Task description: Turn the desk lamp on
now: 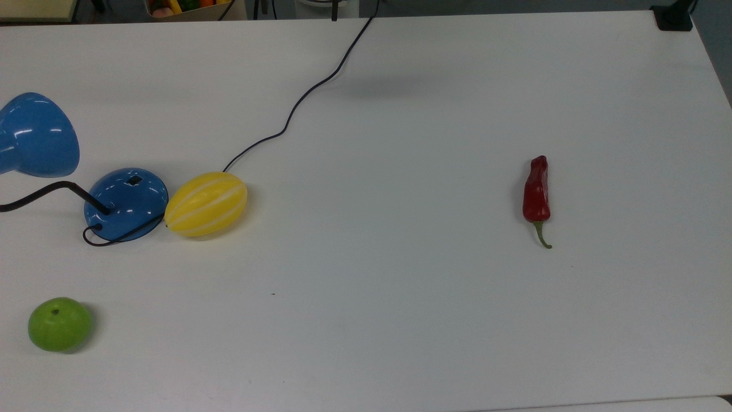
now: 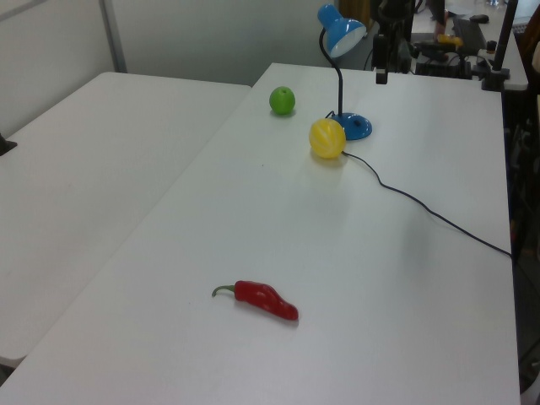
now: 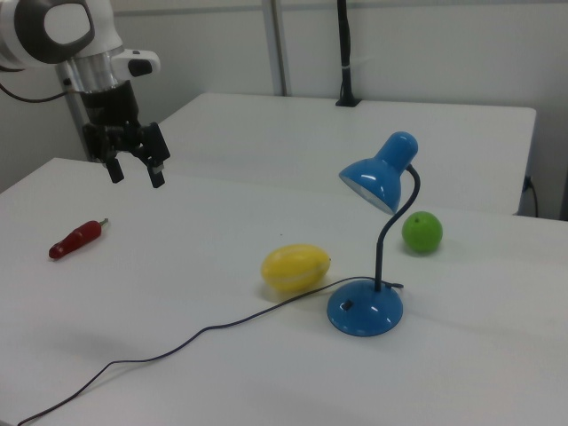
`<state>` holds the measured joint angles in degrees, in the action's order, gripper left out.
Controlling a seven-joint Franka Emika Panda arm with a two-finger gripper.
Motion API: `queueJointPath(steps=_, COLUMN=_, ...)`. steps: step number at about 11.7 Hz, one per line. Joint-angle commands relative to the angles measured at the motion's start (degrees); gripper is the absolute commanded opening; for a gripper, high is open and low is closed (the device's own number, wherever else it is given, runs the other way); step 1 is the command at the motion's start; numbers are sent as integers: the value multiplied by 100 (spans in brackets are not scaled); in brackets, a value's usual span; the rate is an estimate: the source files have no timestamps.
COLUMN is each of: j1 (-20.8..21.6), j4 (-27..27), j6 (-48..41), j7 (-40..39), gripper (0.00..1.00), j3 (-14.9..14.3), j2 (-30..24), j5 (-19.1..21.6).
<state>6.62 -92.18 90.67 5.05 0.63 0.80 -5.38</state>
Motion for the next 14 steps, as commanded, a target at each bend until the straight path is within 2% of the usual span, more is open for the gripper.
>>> queueJointPath(steps=1, j1=32, j4=-1, j6=-5, j7=163, gripper=100, j3=-19, j2=-1, j5=19)
queueJointPath(steps=7, j1=23, j4=-2, j6=-6, j7=163, gripper=100, j3=-19, j2=-1, j5=10)
queueJointPath(steps=8, j1=23, j4=-10, j6=-6, j7=171, gripper=99, j3=-19, j2=-1, j5=10)
queueJointPath(steps=9, j1=23, j4=-19, j6=-14, j7=163, gripper=92, j3=-19, j2=-1, j5=10)
queueJointPath(steps=11, j1=23, j4=-46, j6=-23, j7=92, gripper=27, j3=-19, j2=-1, j5=2)
queueJointPath(steps=12, j1=23, j4=-54, j6=-23, j7=92, gripper=2, j3=-19, j2=-1, j5=2)
queueJointPath(steps=14, j1=6, j4=-54, j6=-32, j7=84, gripper=0, j3=-19, j2=-9, j5=2)
